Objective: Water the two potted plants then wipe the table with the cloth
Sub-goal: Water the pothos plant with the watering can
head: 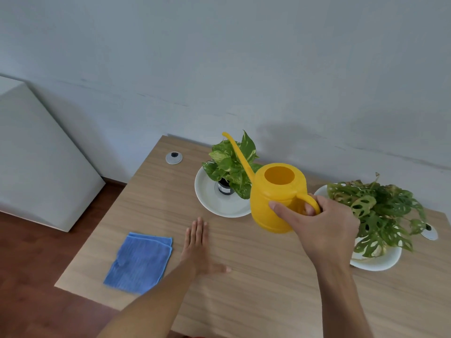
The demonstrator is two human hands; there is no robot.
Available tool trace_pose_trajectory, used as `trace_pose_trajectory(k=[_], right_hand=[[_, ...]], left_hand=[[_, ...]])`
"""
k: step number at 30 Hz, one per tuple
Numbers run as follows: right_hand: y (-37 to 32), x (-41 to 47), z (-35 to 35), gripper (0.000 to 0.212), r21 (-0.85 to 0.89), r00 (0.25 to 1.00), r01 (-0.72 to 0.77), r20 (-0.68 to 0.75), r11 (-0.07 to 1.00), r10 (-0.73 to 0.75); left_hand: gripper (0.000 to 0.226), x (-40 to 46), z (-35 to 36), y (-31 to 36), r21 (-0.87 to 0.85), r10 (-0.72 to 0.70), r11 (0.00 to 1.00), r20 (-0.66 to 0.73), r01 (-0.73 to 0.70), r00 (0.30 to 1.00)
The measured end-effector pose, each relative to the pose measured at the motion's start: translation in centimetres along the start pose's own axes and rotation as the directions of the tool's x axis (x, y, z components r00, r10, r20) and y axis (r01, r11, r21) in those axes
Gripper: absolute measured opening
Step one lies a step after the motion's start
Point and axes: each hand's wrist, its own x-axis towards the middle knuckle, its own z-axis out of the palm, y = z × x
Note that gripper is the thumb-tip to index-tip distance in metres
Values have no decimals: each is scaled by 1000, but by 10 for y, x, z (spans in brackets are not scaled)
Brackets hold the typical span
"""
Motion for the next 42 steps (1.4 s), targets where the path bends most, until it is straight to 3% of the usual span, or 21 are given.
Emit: trace_pose_trajectory(k=[17,34,42], right_hand=[[23,7,-23,65,-60,996,-64,-73,996,60],[17,-22,-11,65,-8,998,-20,51,1000,20],[-3,-7,7,66,-22,999,23,31,999,-22]], left_hand=[[160,-2,0,1,-17,-8,1000,6,8,1000],[160,-3,0,-2,-34,26,999,-13,-26,1000],[161,-1,0,-1,-25,13,1000,-10,-13,1000]])
